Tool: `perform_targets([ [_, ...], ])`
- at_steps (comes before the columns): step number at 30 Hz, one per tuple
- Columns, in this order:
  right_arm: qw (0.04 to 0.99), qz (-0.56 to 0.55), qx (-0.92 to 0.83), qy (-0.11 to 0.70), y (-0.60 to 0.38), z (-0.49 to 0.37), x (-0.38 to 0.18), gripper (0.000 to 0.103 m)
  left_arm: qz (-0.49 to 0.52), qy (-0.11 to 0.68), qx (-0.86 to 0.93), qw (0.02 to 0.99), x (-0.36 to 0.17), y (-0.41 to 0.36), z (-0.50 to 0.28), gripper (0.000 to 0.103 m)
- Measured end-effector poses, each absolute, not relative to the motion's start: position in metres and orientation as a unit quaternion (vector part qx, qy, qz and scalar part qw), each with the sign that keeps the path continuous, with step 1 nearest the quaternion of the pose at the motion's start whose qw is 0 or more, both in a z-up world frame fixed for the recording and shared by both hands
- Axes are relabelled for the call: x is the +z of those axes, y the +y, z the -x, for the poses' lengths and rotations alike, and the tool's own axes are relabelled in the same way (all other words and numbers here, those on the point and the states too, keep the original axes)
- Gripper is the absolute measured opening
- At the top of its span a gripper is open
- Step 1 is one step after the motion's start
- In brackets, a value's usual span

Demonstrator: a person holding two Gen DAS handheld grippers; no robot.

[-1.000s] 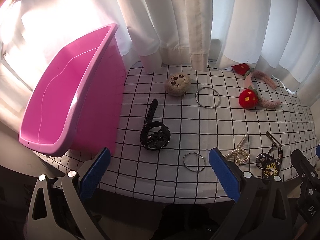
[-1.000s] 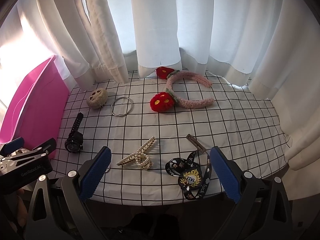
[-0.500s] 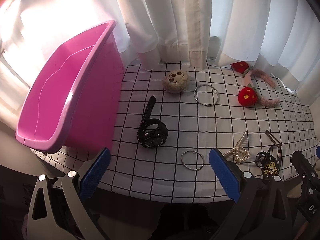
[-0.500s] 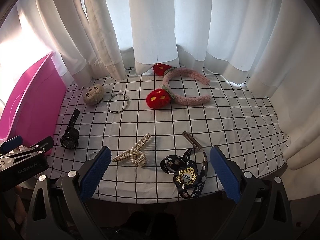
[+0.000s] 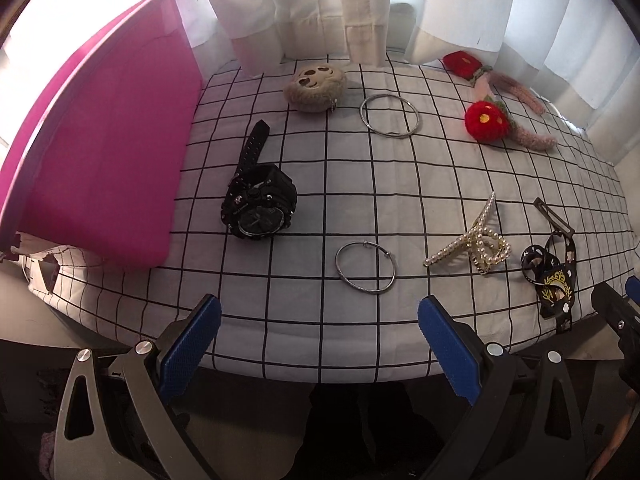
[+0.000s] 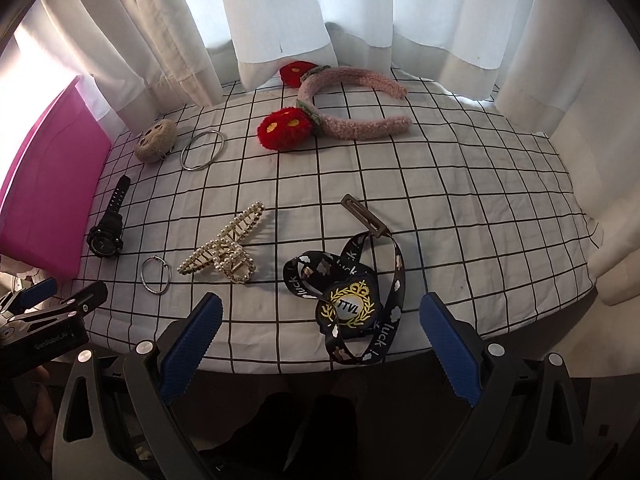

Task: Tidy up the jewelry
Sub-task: 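Grasp the black TTVL lanyard with the right tool while the left tool grasps the small silver hoop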

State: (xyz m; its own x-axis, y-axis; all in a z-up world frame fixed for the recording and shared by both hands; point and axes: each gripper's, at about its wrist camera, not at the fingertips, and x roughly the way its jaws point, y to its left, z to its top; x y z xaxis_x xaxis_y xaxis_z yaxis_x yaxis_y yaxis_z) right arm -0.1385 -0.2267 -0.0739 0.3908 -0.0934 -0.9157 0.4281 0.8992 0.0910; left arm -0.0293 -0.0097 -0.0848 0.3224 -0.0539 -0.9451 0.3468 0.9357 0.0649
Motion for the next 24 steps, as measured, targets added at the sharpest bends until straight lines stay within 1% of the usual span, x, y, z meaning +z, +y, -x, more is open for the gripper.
perform_targets([
  [11,0.801,-0.171,-0.146,0.554,-0.263,0.141,-0.12,0.094,-0.09,0.584,-0.132,0.796,-0.124,-0.022,0.023,0.097],
  [24,0.777,-0.157,-0.152,0.591,-0.272,0.125,-0.162,0.094,-0.083,0.587,-0.136,0.793,-0.147,-0.034,0.014,0.097],
])
